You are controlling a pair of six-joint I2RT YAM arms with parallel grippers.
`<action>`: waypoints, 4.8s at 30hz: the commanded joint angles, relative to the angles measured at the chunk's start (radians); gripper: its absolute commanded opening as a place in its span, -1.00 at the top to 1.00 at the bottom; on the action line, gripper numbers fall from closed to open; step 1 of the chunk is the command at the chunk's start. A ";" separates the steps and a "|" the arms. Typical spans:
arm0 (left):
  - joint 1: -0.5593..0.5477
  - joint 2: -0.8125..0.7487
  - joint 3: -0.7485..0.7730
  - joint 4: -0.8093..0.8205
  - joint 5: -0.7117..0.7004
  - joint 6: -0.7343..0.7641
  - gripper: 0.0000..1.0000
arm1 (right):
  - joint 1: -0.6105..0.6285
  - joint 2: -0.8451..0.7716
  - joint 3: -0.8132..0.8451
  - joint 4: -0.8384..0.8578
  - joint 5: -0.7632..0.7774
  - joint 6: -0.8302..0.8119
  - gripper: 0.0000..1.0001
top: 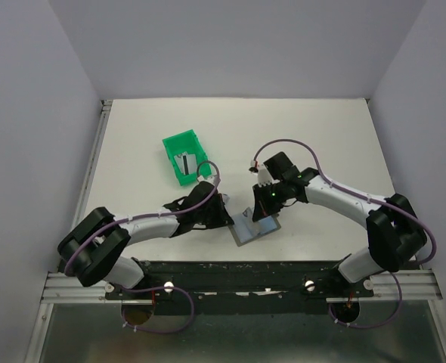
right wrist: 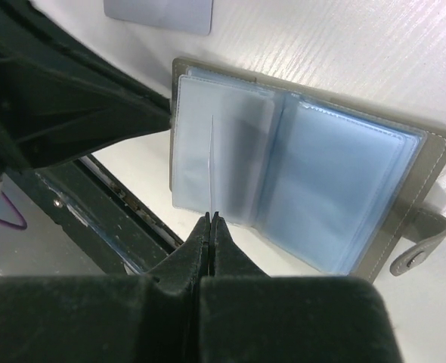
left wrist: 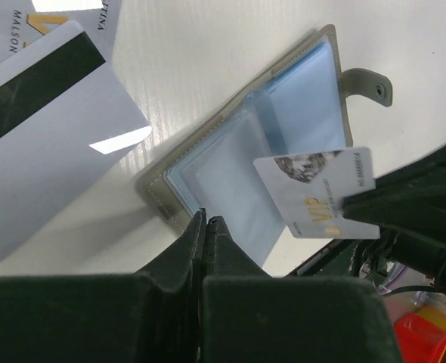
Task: Put the credit cards into the card holder
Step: Turn over the card holder at the center of the board, then insert the credit card into the card holder.
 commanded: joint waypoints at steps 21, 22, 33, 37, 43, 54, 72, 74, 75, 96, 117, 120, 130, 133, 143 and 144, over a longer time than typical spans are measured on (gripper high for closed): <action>-0.023 -0.045 0.040 -0.098 -0.061 0.069 1.00 | -0.026 -0.027 0.008 -0.004 0.157 0.090 0.99; -0.023 -0.048 0.037 -0.098 -0.061 0.069 1.00 | -0.030 -0.027 0.008 -0.010 0.162 0.084 0.99; -0.026 -0.058 -0.015 -0.088 -0.061 0.044 1.00 | -0.084 -0.001 -0.018 0.014 0.061 0.047 0.99; -0.025 -0.049 -0.029 -0.083 -0.059 0.035 1.00 | -0.095 0.011 -0.032 0.042 0.004 0.044 0.99; -0.028 -0.030 -0.041 -0.078 -0.051 0.027 1.00 | -0.108 0.022 -0.050 0.071 -0.057 0.046 0.99; -0.032 0.039 -0.024 -0.052 -0.035 0.018 1.00 | -0.130 0.031 -0.070 0.072 -0.076 0.035 0.99; -0.032 0.054 -0.006 -0.063 -0.036 0.020 1.00 | -0.138 0.097 -0.092 0.129 -0.180 0.038 0.99; -0.032 0.056 -0.003 -0.065 -0.036 0.023 1.00 | -0.138 0.104 -0.093 0.141 -0.201 0.039 0.99; -0.032 0.057 -0.001 -0.066 -0.036 0.023 1.00 | -0.138 0.111 -0.095 0.148 -0.220 0.039 0.99; -0.034 0.051 0.002 -0.074 -0.039 0.027 1.00 | -0.188 0.029 -0.041 0.023 -0.051 -0.006 0.99; -0.032 0.044 0.002 -0.075 -0.044 0.027 1.00 | -0.194 0.085 -0.086 0.102 -0.185 -0.003 0.99; -0.034 0.045 0.004 -0.077 -0.045 0.029 1.00 | -0.196 0.089 -0.092 0.112 -0.205 0.003 0.99; -0.032 0.045 0.001 -0.075 -0.045 0.027 1.00 | -0.194 0.120 -0.107 0.137 -0.244 0.018 0.99; -0.032 0.047 0.002 -0.074 -0.045 0.027 1.00 | -0.194 0.123 -0.113 0.146 -0.255 0.021 0.99; -0.032 0.056 0.007 -0.072 -0.044 0.029 1.00 | -0.194 0.146 -0.130 0.184 -0.340 0.027 0.99; -0.032 0.054 0.007 -0.069 -0.044 0.029 1.00 | -0.194 0.149 -0.133 0.187 -0.347 0.026 0.99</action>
